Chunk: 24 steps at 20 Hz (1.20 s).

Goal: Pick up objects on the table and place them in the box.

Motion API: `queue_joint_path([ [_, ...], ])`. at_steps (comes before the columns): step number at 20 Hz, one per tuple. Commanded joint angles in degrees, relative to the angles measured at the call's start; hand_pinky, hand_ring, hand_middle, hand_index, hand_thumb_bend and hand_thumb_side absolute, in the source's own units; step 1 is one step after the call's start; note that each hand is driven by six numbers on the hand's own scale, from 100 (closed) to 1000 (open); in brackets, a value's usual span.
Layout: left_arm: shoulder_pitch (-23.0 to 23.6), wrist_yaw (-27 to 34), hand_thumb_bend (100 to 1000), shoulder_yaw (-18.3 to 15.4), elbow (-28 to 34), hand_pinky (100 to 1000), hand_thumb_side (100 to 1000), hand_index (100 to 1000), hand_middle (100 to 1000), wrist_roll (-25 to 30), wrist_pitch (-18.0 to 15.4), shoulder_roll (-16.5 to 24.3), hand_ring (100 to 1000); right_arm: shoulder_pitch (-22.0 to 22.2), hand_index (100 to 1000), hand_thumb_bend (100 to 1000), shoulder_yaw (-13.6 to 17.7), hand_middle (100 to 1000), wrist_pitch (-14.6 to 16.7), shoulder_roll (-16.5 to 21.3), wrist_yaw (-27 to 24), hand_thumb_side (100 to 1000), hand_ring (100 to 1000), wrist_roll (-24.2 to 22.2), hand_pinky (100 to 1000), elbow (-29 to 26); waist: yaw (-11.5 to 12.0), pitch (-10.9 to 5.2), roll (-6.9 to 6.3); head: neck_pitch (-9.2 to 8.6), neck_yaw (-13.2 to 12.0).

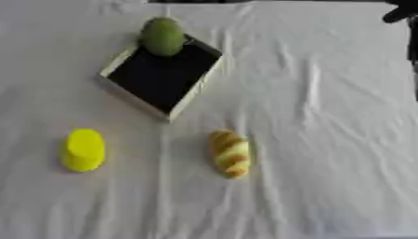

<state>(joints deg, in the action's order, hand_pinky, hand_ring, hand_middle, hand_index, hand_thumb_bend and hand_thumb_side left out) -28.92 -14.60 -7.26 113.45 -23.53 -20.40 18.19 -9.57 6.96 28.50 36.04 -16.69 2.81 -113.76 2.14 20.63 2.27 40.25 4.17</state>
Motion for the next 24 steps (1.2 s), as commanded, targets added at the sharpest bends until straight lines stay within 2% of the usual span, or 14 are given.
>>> queue_joint_path([
  [1,-0.8,0.0,100,0.1,1.1,754,336,904,724,0.1,0.0,1.4,751,0.0,838,100,0.1,597,1.0,2.8,0.7,470,855,-0.4,1000,-0.8,0.0,-1.25,0.11,-0.09,0.1],
  [5,-0.8,0.0,100,0.2,1.1,753,337,904,724,0.2,0.0,1.6,751,0.8,850,100,-0.9,610,3.6,6.3,3.1,470,865,-1.1,995,-0.8,0.0,-1.26,0.35,0.0,0.0],
  [8,-0.7,0.0,100,0.2,1.1,753,337,904,724,0.2,0.1,1.7,751,2.0,862,100,-1.9,638,5.7,10.7,8.2,470,875,-2.6,982,-0.8,-0.1,-1.27,0.55,0.0,-0.1],
  [10,-0.7,0.0,100,0.2,1.1,753,337,904,724,0.3,0.1,1.9,751,2.5,870,100,-2.9,671,6.9,13.9,12.8,427,882,-3.4,968,-0.8,-0.1,-1.27,0.67,0.04,0.0],
  [11,-0.7,0.0,100,0.3,1.1,753,337,904,724,0.3,0.1,1.9,751,2.6,874,100,-3.4,693,7.5,15.6,15.3,351,883,-3.4,955,-0.8,0.0,-1.27,0.72,0.05,0.1],
  [12,-0.7,0.1,100,0.3,1.1,753,337,904,724,0.3,0.1,1.9,751,2.5,875,100,-4.1,702,7.9,17.4,18.1,314,883,-3.2,951,-0.8,0.0,-1.27,0.77,0.06,0.1],
  [13,-0.7,0.1,100,0.3,1.1,753,338,904,724,0.4,0.1,1.9,751,2.5,878,100,-4.8,720,8.1,18.8,20.8,260,884,-2.7,945,-0.8,0.1,-1.26,0.8,0.06,0.2],
  [15,-0.7,0.2,100,0.4,1.1,753,338,904,724,0.4,0.1,1.9,751,2.1,884,100,-6.7,745,8.1,21.4,26.5,215,885,-1.8,937,-0.8,0.3,-1.24,0.87,0.06,0.4],
  [18,-0.8,0.4,100,0.6,1.1,752,340,904,724,0.7,0.0,1.8,751,1.0,889,100,-10.3,765,7.8,24.2,33.9,199,886,-0.6,933,-0.8,0.6,-1.22,0.95,0.17,0.6],
  [19,-0.8,0.5,100,0.7,1.1,752,340,904,724,0.7,0.1,1.8,751,0.7,890,100,-11.4,768,7.7,24.9,35.7,165,886,-0.2,933,-0.8,0.7,-1.22,0.99,0.2,0.7],
  [20,-0.8,0.5,100,0.7,1.1,752,341,904,724,0.8,0.0,1.8,751,0.3,890,100,-12.6,771,7.6,25.7,37.3,198,886,0.0,934,-0.8,0.8,-1.22,1.03,0.23,0.9],
  [24,-0.8,0.8,100,1.0,1.1,752,343,904,725,1.2,0.1,1.8,751,-1.0,894,100,-16.9,775,6.7,27.8,41.1,202,886,0.3,937,-0.8,1.1,-1.26,1.16,0.36,1.2],
])
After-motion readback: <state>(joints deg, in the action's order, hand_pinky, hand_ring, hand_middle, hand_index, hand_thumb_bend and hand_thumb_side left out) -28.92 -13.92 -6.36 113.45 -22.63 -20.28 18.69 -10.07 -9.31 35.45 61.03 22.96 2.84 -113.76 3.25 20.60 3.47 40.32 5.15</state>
